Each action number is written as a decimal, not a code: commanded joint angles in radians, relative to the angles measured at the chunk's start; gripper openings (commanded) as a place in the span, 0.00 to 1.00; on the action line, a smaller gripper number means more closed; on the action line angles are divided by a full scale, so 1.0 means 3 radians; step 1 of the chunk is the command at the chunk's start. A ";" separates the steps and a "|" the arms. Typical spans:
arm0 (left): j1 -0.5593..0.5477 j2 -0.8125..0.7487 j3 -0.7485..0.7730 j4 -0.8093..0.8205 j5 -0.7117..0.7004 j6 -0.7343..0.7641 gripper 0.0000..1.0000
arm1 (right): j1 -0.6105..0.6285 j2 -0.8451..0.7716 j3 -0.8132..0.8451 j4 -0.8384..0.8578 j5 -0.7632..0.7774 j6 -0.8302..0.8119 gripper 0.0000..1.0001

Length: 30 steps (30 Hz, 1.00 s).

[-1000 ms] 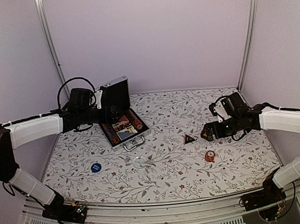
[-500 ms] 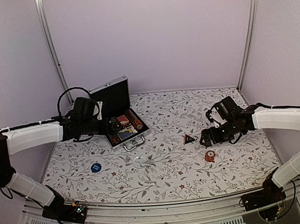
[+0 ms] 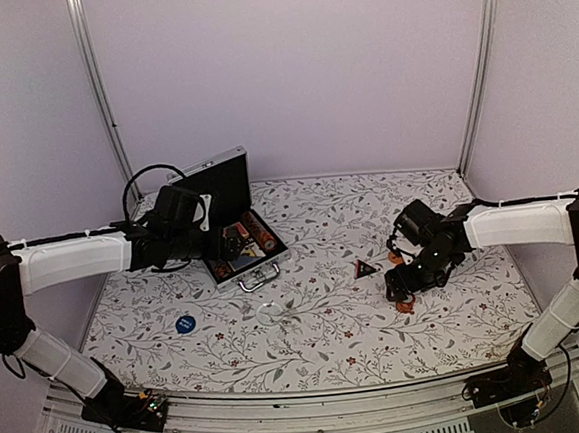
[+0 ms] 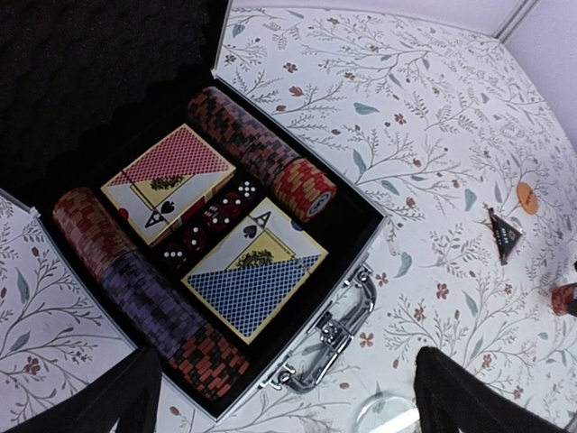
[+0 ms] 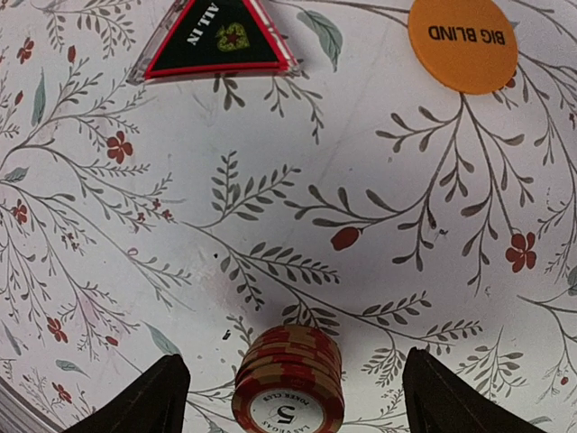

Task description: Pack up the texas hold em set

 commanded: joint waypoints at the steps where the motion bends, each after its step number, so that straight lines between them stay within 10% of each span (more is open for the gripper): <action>1: -0.0069 0.0093 0.0098 0.0054 0.0040 0.0025 1.00 | 0.0104 0.0144 0.0146 -0.0212 0.0235 0.0077 0.83; 30: -0.0195 0.0239 0.0221 0.0037 0.0080 0.0068 1.00 | 0.0242 0.0366 0.0229 -0.0306 0.0277 0.0085 0.47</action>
